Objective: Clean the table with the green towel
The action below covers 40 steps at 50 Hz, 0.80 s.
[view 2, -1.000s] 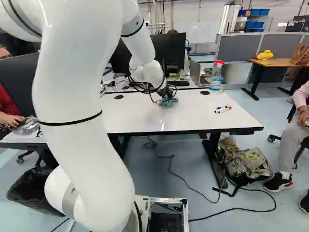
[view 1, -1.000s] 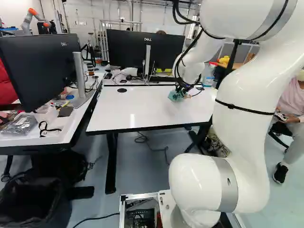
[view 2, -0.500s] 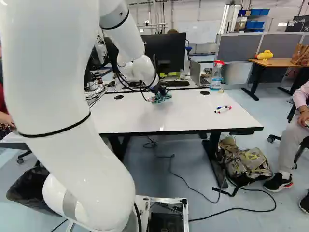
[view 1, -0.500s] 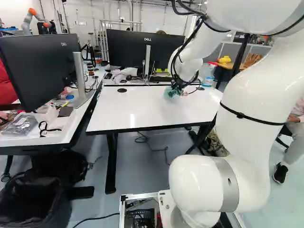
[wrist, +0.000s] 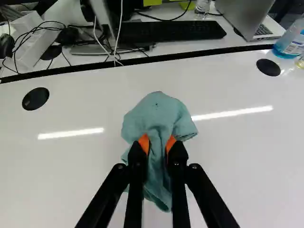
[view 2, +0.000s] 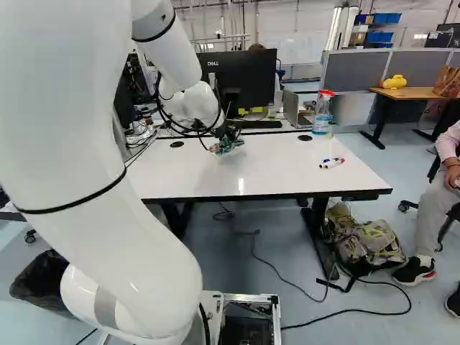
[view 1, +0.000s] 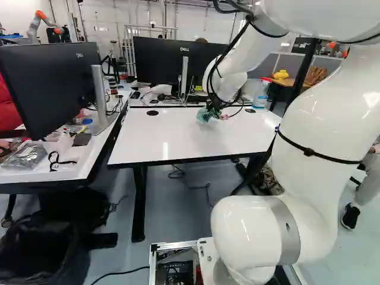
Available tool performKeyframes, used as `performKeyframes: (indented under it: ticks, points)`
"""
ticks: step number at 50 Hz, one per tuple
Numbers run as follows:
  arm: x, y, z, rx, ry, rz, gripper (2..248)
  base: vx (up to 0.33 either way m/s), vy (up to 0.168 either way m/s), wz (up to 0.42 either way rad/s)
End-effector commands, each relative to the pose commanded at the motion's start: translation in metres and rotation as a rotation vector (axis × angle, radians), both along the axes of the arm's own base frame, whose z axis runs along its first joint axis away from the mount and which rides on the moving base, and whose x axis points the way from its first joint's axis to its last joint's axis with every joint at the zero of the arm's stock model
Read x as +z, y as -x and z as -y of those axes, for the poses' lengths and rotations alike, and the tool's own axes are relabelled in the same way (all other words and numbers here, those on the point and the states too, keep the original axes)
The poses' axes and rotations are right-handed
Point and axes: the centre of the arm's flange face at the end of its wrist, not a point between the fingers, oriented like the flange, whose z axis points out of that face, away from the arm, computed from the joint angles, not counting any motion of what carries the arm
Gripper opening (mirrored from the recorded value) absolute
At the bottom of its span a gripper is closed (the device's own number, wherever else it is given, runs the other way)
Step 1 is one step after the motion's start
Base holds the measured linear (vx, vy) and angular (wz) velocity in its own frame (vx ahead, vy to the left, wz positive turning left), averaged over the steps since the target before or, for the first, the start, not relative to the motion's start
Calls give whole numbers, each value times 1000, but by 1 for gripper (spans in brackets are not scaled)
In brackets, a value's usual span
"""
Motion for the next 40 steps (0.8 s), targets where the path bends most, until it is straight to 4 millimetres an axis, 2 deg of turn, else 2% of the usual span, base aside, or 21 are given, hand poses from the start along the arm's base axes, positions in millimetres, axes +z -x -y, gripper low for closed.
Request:
performKeyframes:
  ticks: [40]
  points:
    - [0, 12, -65, 132, 0, -2, 58, 0, 0, 0]
